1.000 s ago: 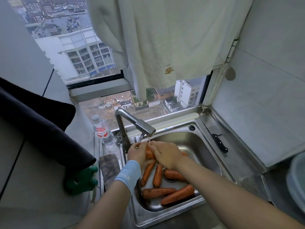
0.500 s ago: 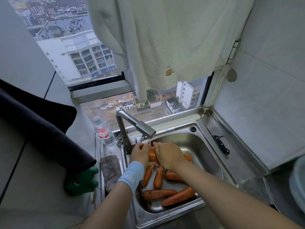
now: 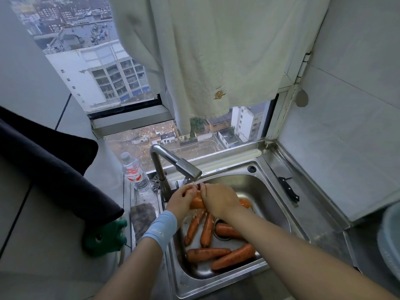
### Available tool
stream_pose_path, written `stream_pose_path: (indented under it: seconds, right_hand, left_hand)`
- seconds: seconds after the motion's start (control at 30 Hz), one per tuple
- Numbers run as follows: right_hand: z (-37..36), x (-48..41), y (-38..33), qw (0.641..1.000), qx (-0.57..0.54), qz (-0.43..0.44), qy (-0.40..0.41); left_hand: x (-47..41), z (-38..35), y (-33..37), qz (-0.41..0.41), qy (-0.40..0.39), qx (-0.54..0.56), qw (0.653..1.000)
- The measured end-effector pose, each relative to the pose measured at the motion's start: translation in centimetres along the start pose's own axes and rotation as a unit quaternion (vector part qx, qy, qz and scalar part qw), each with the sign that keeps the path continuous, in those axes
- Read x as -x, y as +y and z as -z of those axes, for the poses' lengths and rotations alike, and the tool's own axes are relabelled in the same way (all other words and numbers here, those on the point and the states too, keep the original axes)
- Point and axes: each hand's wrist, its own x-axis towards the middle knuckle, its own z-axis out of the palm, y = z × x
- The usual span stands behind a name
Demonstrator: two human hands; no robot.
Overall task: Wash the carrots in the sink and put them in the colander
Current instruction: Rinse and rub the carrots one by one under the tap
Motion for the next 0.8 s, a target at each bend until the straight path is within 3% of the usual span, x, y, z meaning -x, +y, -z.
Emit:
stream_pose_path:
  seconds: [0.1, 0.27, 0.4, 0.47, 0.6, 0.7, 0.8]
  right_hand:
    - [0.1, 0.0, 0.1, 1.000, -0.014, -0.001, -0.010]
    - [-0.4, 0.2, -0.7, 1.000, -0.020, 0.006, 0.008]
    - [-0.3, -0.4, 0.5, 0.996, -0.071, -0.055, -0.028]
    - [-0.2, -0.6, 0.9, 0.987, -0.131, -0.081, -0.055]
    - [0.0, 0.2, 1.3, 0.981, -0.180, -0.025, -0.066]
    - [0.0, 1.0, 0.8, 0.994, -0.083, 0.050, -0.043]
    - [-0.1, 0.9, 0.1, 0.997, -0.036, 0.052, -0.040]
  left_hand:
    - [-0.1, 0.0, -0.1, -0.016, -0.005, 0.002, 1.000]
    - [-0.5, -0.3, 0.9, 0.019, 0.108, -0.021, 0.994]
    - [0.3, 0.5, 0.8, 0.013, -0.052, -0.005, 0.999]
    - [0.2, 0.9, 0.1, 0.001, -0.086, -0.024, 0.996]
    - [0.8, 0.0, 0.4, -0.051, -0.010, -0.108, 0.993]
    - [0.4, -0.2, 0.5, -0.029, 0.075, -0.121, 0.989]
    - [-1.1, 0.6, -1.0, 0.022, 0.057, -0.067, 0.996]
